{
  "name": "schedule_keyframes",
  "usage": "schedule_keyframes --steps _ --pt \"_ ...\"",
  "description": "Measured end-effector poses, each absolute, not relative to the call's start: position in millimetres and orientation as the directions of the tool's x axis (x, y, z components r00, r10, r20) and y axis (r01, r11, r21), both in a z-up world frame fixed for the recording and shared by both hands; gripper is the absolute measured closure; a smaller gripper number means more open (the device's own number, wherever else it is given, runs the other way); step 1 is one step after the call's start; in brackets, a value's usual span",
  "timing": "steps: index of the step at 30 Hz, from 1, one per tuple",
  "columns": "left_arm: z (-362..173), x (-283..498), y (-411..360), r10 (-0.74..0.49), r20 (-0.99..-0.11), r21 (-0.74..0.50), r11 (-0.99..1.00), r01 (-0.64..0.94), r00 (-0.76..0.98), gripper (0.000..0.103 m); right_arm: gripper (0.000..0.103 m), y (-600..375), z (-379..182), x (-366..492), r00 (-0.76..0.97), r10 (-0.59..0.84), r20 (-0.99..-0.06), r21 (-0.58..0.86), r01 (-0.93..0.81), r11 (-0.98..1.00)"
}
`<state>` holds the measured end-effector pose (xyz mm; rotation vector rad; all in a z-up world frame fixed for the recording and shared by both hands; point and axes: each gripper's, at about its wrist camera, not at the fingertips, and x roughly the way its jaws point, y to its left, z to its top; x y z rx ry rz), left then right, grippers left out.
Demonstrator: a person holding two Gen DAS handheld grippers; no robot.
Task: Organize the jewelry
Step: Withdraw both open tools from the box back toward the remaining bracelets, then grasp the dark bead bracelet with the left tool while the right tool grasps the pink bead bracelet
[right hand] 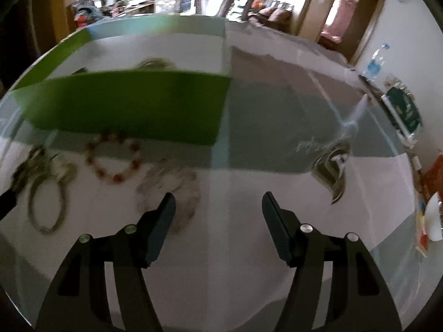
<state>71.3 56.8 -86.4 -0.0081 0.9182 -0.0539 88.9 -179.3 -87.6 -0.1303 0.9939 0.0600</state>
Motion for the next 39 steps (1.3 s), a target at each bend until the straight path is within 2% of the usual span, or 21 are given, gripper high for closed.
schedule_keyframes --steps 3,7,10,16,21,23,25,29,36,39 --pt "-88 70 61 -0.048 -0.795 -0.032 0.999 0.036 0.605 0.018 0.038 -177 -89 74 0.51 0.086 -0.856 0.0 -0.166 0.986" --pt "-89 70 61 -0.046 -0.796 -0.032 0.999 0.034 0.604 0.018 0.037 -164 -87 50 0.5 0.144 -0.854 0.022 -0.241 0.97" --pt "-89 71 61 -0.047 -0.795 -0.034 0.999 0.034 0.605 0.018 0.037 -164 -88 46 0.535 0.102 -0.839 -0.015 -0.211 0.977" --pt "-90 74 63 -0.048 -0.788 -0.036 0.999 0.032 0.614 0.018 0.036 -167 -92 44 0.583 0.083 -0.808 -0.001 -0.143 0.99" --pt "-85 80 74 -0.065 -0.772 -0.072 0.997 0.015 0.632 0.03 0.03 -168 -97 37 0.628 0.081 -0.774 0.0 -0.128 0.992" --pt "-85 85 74 -0.037 -0.772 -0.049 0.999 -0.002 0.634 0.043 0.029 -168 -98 34 0.632 0.081 -0.771 0.0 -0.127 0.992" --pt "-91 90 70 -0.005 -0.78 -0.015 1.0 -0.01 0.626 0.048 0.029 -169 -99 32 0.634 0.082 -0.769 0.0 -0.128 0.992" --pt "-97 89 59 0.022 -0.768 0.032 0.999 0.003 0.64 0.048 0.029 -170 -99 32 0.635 0.083 -0.768 0.0 -0.129 0.992" --pt "-99 89 55 -0.013 -0.763 0.004 1.0 0.024 0.646 0.047 0.029 -170 -96 32 0.644 0.068 -0.762 -0.004 -0.11 0.994" --pt "-99 88 50 -0.004 -0.765 0.016 1.0 0.025 0.644 0.044 0.033 -170 -96 31 0.651 0.068 -0.756 -0.006 -0.111 0.994"
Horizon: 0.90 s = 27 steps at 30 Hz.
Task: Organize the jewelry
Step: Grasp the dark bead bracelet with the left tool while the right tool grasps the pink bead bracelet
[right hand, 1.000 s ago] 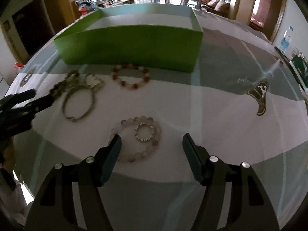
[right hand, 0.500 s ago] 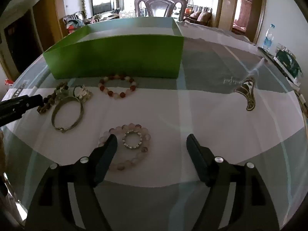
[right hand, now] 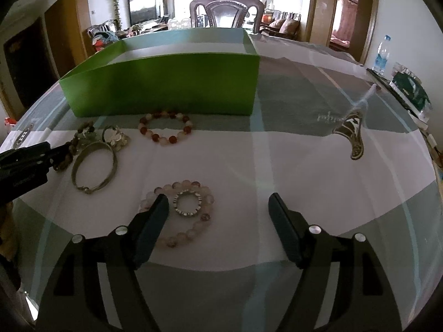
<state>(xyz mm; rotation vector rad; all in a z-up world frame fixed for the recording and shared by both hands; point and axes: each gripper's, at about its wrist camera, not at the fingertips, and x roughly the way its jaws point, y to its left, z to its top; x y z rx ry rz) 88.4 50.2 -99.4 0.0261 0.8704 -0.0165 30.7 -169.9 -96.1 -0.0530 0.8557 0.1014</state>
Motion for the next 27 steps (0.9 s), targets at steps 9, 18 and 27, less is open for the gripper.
schedule_keyframes --steps 9,18,27 --pt "-100.7 91.1 43.6 -0.036 -0.776 0.011 0.997 0.07 0.629 0.027 0.038 -166.3 -95.6 29.2 0.661 0.065 -0.748 -0.021 -0.122 0.992" --pt "-102.0 91.3 43.6 -0.042 -0.779 0.011 0.997 0.081 0.626 0.023 0.041 -167.4 -95.9 30.4 0.665 0.064 -0.744 -0.025 -0.123 0.992" --pt "-102.3 91.0 43.7 -0.043 -0.779 0.01 0.997 0.08 0.626 0.023 0.041 -167.3 -96.5 30.9 0.662 0.061 -0.747 -0.018 -0.112 0.994"
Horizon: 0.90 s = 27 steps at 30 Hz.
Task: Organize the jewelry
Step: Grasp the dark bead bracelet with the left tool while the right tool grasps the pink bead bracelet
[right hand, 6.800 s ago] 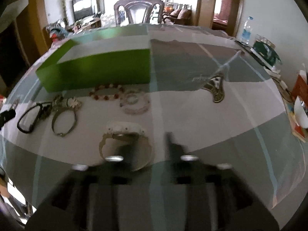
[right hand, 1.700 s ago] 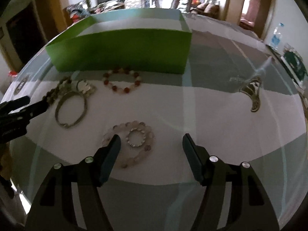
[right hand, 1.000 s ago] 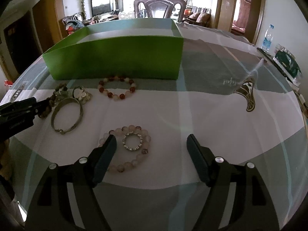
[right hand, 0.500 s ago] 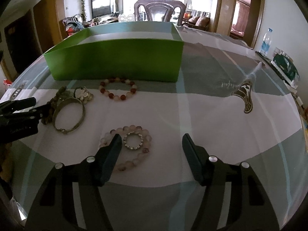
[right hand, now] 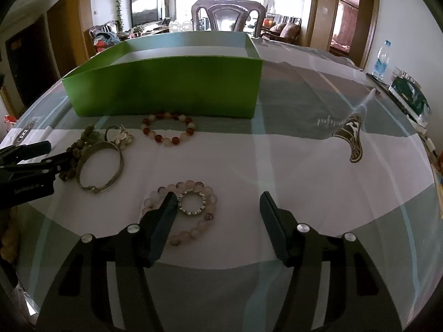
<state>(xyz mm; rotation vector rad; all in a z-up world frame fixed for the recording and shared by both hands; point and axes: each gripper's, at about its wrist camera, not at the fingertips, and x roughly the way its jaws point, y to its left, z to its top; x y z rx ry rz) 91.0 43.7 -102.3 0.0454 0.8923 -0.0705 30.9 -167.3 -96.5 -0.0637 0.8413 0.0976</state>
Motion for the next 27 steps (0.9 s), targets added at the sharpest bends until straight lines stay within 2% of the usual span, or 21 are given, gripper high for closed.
schedule_keyframes --steps 5,14,16,19,21,23,27 --pt "-103 92 44 -0.037 -0.783 0.011 0.997 0.073 0.621 0.017 0.041 -167 -96 30 0.669 0.047 -0.742 -0.038 -0.112 0.993" --pt "-103 92 45 -0.034 -0.784 0.011 0.998 0.069 0.62 0.016 0.041 -167 -96 29 0.672 0.045 -0.739 -0.044 -0.115 0.992" --pt "-103 92 45 -0.034 -0.784 0.012 0.998 0.07 0.62 0.016 0.045 -166 -97 28 0.675 0.051 -0.736 -0.048 -0.127 0.991" --pt "-103 91 44 -0.039 -0.781 0.01 0.997 0.076 0.623 0.02 0.056 -161 -97 24 0.684 0.064 -0.727 -0.064 -0.161 0.985" --pt "-102 89 44 -0.049 -0.776 0.008 0.996 0.088 0.629 0.027 0.075 -157 -97 21 0.691 0.072 -0.72 -0.079 -0.185 0.98" --pt "-101 87 43 -0.057 -0.771 0.008 0.995 0.099 0.634 0.033 0.075 -155 -97 20 0.697 0.058 -0.715 -0.097 -0.181 0.979" --pt "-101 86 43 -0.064 -0.769 0.004 0.995 0.105 0.636 0.036 0.075 -155 -97 20 0.691 0.071 -0.719 -0.074 -0.178 0.981"
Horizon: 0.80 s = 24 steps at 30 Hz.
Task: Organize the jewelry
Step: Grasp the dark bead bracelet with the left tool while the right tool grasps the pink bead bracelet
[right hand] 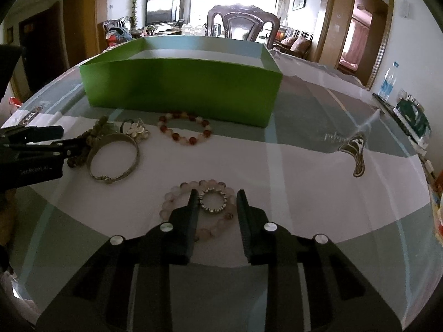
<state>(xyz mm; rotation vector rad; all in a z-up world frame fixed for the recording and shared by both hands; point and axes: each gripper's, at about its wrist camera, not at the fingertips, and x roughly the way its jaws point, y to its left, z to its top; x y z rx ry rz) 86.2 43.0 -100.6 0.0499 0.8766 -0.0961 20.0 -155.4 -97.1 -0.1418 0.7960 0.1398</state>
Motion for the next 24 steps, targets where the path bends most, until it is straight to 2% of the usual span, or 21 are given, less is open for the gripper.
schedule_keyframes --steps 7,9,10,11,13,14,22,23,24 --pt "-101 85 43 -0.07 -0.769 -0.002 0.994 0.107 0.635 0.036 0.075 -156 -96 21 0.689 0.075 -0.721 -0.062 -0.172 0.983" --pt "-100 84 45 -0.065 -0.765 -0.005 0.996 0.095 0.641 0.04 0.075 -157 -96 21 0.687 0.082 -0.722 -0.05 -0.17 0.984" --pt "-99 84 48 -0.064 -0.76 -0.015 0.997 0.081 0.647 0.05 0.075 -158 -95 22 0.687 0.089 -0.721 -0.039 -0.169 0.985" --pt "-98 83 51 -0.072 -0.755 -0.032 0.997 0.072 0.652 0.068 0.076 -161 -94 22 0.691 0.097 -0.716 -0.026 -0.165 0.986" --pt "-97 82 60 -0.101 -0.746 -0.087 0.995 0.055 0.659 0.085 0.082 -167 -90 22 0.701 0.116 -0.704 0.008 -0.156 0.988" --pt "-97 82 63 -0.109 -0.744 -0.101 0.994 0.05 0.659 0.089 0.09 -173 -90 24 0.694 0.134 -0.707 0.041 -0.149 0.988" --pt "-94 76 54 -0.117 -0.755 -0.086 0.993 0.078 0.645 0.092 0.091 -213 -89 35 0.654 0.24 -0.717 0.261 -0.068 0.963" --pt "-94 75 54 -0.118 -0.756 -0.086 0.993 0.081 0.643 0.092 0.088 -214 -89 35 0.651 0.235 -0.722 0.258 -0.062 0.964" --pt "-93 75 55 -0.121 -0.758 -0.086 0.993 0.085 0.642 0.092 0.079 -213 -89 35 0.652 0.215 -0.727 0.241 -0.051 0.969"
